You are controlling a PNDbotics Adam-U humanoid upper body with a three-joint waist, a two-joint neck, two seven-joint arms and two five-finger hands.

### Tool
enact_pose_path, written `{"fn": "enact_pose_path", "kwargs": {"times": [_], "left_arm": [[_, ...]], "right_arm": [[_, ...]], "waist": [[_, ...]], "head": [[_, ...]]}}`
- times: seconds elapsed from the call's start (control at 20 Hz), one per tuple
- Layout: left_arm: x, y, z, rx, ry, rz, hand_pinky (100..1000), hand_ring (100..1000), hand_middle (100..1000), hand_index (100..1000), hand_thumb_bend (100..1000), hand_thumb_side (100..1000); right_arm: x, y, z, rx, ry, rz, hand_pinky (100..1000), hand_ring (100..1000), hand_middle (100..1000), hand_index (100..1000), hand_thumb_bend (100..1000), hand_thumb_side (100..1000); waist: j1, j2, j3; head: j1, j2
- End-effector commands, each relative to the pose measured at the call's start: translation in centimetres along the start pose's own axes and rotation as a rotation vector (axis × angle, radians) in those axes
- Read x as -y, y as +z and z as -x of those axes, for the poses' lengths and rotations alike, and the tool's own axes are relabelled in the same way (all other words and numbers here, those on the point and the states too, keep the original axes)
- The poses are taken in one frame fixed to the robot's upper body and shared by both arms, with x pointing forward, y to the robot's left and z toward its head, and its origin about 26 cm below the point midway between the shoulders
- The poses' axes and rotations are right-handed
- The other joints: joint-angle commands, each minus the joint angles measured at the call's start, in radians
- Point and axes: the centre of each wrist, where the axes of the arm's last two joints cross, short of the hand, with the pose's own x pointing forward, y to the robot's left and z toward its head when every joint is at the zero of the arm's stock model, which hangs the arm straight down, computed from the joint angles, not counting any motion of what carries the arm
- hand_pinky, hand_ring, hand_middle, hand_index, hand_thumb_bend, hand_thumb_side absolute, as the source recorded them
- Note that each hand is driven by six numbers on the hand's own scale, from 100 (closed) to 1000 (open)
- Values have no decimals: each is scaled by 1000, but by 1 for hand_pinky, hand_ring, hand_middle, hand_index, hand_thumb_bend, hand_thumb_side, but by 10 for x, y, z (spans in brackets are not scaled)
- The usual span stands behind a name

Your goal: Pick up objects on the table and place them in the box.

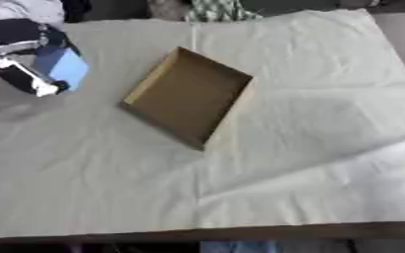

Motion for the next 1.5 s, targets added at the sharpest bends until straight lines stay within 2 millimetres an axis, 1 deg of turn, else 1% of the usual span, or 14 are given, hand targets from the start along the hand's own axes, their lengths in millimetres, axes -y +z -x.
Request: {"fn": "enact_pose_path", "kwargs": {"times": [0.05, 0.1, 0.2, 0.3, 0.4, 0.7, 0.9, 1.1, 1.35, 1.45, 1.5], "left_arm": [[-26, -33, -22, 274, -144, 199, 464, 657, 684, 615, 100, 254], [-33, -47, -33, 307, -153, 188, 456, 652, 682, 618, 100, 252], [-42, -66, -49, 347, -153, 177, 457, 653, 682, 620, 100, 252], [-47, -80, -60, 365, -161, 185, 464, 658, 684, 620, 100, 254], [-49, -89, -66, 359, -170, 200, 467, 659, 685, 620, 100, 256], [-45, -100, -69, 287, -191, 215, 482, 668, 688, 616, 100, 259], [-29, -108, -73, 271, -189, 227, 476, 665, 688, 616, 100, 261], [-12, -119, -85, 277, -182, 244, 474, 663, 687, 616, 100, 261], [0, -126, -93, 253, -192, 261, 483, 670, 693, 621, 100, 264], [2, -126, -94, 241, -197, 259, 490, 676, 699, 633, 100, 264], [3, -126, -94, 237, -199, 257, 503, 689, 711, 656, 100, 266]], "right_arm": [[0, -8, -9, 40, -9, -7, 694, 733, 615, 811, 100, 570], [-1, -8, -9, 41, -13, -8, 694, 733, 615, 811, 100, 571], [-3, -9, -10, 44, -23, -10, 693, 733, 614, 811, 100, 573], [-5, -10, -11, 46, -34, -14, 692, 732, 614, 811, 100, 574], [-6, -10, -12, 47, -42, -19, 692, 732, 614, 811, 100, 575], [-8, -9, -12, 40, -53, -22, 689, 732, 612, 812, 100, 582], [-9, -7, -13, 33, -63, -20, 688, 732, 611, 812, 100, 586], [-10, -6, -12, 26, -73, -20, 687, 732, 611, 812, 100, 586], [-10, -6, -12, 25, -76, -18, 686, 731, 610, 812, 100, 586], [-9, -6, -11, 24, -76, -17, 686, 731, 610, 812, 100, 586], [-9, -6, -11, 23, -75, -18, 685, 731, 610, 812, 100, 586]], "waist": [[0, -16, -7], [0, -14, -12], [1, -10, -21], [3, -6, -31], [6, -3, -38], [17, 3, -54], [19, 6, -62], [16, 9, -69], [14, 14, -73], [14, 16, -73], [14, 17, -72]], "head": [[17, 3], [21, 1], [29, -5], [36, -11], [41, -13], [48, -19], [54, -23], [58, -27], [60, -27], [60, -26], [60, -26]]}}
